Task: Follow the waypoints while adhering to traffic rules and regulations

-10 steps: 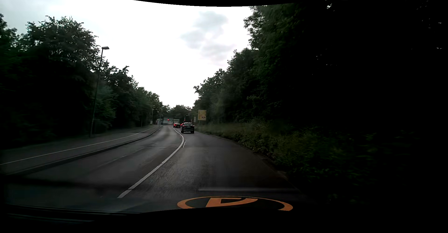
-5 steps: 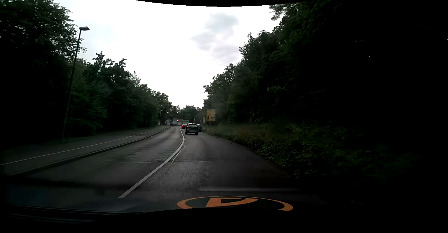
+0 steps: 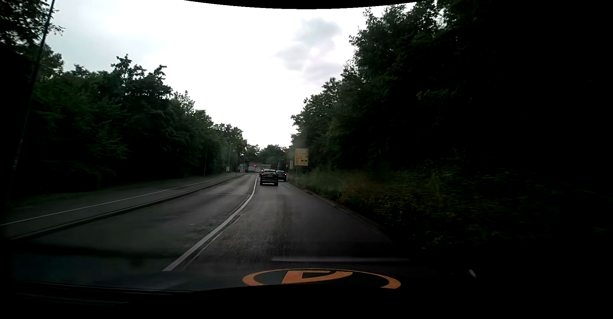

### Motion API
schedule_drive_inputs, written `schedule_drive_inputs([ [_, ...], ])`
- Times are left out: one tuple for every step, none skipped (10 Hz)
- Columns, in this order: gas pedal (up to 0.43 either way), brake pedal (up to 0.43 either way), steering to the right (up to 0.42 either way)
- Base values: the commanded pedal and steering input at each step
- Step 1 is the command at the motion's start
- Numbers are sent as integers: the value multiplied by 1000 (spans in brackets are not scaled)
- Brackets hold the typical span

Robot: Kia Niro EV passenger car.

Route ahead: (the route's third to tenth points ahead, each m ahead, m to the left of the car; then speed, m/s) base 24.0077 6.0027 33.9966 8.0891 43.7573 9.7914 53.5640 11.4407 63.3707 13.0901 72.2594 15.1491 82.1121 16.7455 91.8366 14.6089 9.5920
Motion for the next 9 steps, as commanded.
schedule_drive_inputs([
  [130,0,-43],
  [130,0,-44],
  [118,0,-44],
  [118,0,-44],
  [118,0,-45],
  [98,0,-45],
  [67,0,-44],
  [67,0,-44],
  [67,0,-44],
])
